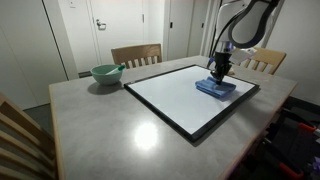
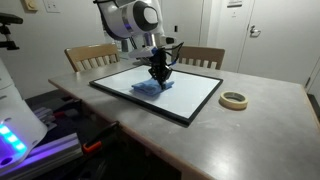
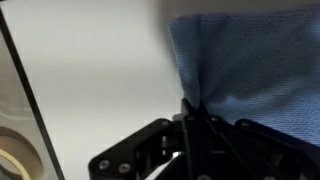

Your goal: Use the blue cloth to wipe the board

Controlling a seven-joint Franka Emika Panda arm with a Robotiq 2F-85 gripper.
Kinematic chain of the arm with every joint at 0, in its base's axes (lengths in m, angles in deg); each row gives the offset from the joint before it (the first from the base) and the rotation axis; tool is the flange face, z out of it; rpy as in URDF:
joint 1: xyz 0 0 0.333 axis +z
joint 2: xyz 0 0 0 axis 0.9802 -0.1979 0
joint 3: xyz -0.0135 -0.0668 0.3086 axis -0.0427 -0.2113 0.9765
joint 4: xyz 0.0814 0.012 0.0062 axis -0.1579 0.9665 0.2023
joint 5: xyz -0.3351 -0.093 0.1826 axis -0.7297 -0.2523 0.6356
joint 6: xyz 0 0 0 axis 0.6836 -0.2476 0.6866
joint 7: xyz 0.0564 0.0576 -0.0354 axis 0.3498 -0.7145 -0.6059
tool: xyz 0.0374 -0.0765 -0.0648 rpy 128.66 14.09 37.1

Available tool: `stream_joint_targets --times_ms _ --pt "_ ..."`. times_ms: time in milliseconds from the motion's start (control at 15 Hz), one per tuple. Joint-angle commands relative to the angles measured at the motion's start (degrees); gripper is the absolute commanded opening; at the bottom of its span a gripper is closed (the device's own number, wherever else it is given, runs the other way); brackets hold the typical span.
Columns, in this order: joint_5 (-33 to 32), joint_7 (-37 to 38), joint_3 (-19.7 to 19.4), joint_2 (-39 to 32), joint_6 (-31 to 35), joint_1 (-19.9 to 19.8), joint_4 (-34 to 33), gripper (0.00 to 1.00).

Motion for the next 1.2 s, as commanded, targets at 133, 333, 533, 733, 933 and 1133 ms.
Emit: stream_joint_targets --times_ms 133,333,533,733,933,1133 --pt "-0.26 -9.81 0.48 1.97 -1.41 -7.55 0.18 0.01" --pt "-0.21 -13.88 0.55 1.63 -1.78 -10.45 -0.98 0.01" --pt "-0.42 -16.40 0.29 0.97 -1.74 -12.37 -2.38 0.01" --pt "-0.58 -17.94 -0.05 0.57 -1.89 -13.84 -3.73 0.01" --pt "-1.15 -18.64 -1.00 0.70 -2.47 -14.80 -4.82 0.01" --pt "-1.33 -19.34 -1.73 1.64 -3.84 -15.50 -5.45 0.01"
